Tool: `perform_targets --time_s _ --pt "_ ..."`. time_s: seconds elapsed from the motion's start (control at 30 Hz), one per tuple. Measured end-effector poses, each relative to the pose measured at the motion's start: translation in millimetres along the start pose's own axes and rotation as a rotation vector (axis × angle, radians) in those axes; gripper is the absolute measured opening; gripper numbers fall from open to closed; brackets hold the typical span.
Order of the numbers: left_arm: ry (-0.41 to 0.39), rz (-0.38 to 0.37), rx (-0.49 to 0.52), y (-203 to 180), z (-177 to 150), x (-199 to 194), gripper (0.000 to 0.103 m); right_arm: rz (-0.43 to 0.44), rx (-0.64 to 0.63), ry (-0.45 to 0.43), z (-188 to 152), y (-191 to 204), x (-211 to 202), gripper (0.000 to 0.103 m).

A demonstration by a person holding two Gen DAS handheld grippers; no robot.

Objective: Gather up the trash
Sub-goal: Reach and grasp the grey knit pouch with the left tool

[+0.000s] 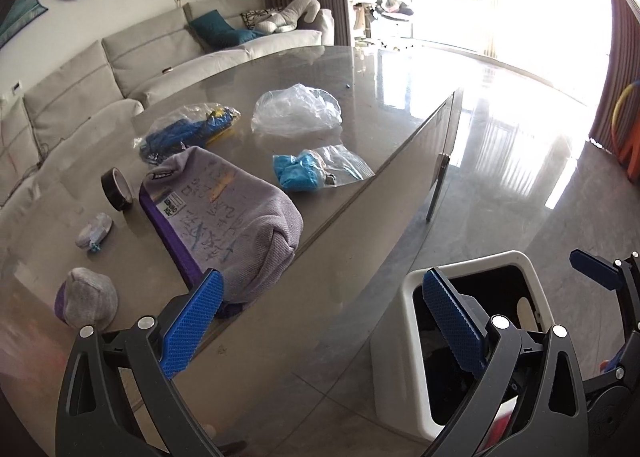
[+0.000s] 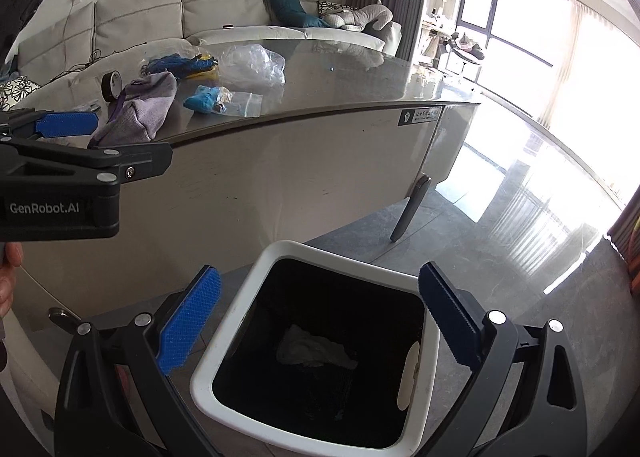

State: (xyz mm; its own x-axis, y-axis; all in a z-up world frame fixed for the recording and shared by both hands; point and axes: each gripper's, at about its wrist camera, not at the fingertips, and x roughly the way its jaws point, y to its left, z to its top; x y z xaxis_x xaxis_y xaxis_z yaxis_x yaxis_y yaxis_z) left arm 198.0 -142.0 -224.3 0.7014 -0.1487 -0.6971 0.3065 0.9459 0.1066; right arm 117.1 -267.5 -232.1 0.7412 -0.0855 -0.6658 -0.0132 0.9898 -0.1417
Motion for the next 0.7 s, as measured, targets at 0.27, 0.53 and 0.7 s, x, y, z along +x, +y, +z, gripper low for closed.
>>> perform_targets --time_s 0.27,0.53,0.7 --pt "-0.027 0.062 -0.060 35.8 16.5 3.2 0.098 0.020 -0.040 -0.109 45.4 7.0 -7.9 0.099" --pt "0.011 0.089 -0.148 51.2 24.4 30.9 0.098 0.041 -0.104 -0.172 85.0 16.0 5.0 0.099" --pt "0.030 0.097 -0.173 55.1 27.0 48.1 0.098 0.061 -0.129 -0.189 95.5 22.8 15.5 0.099"
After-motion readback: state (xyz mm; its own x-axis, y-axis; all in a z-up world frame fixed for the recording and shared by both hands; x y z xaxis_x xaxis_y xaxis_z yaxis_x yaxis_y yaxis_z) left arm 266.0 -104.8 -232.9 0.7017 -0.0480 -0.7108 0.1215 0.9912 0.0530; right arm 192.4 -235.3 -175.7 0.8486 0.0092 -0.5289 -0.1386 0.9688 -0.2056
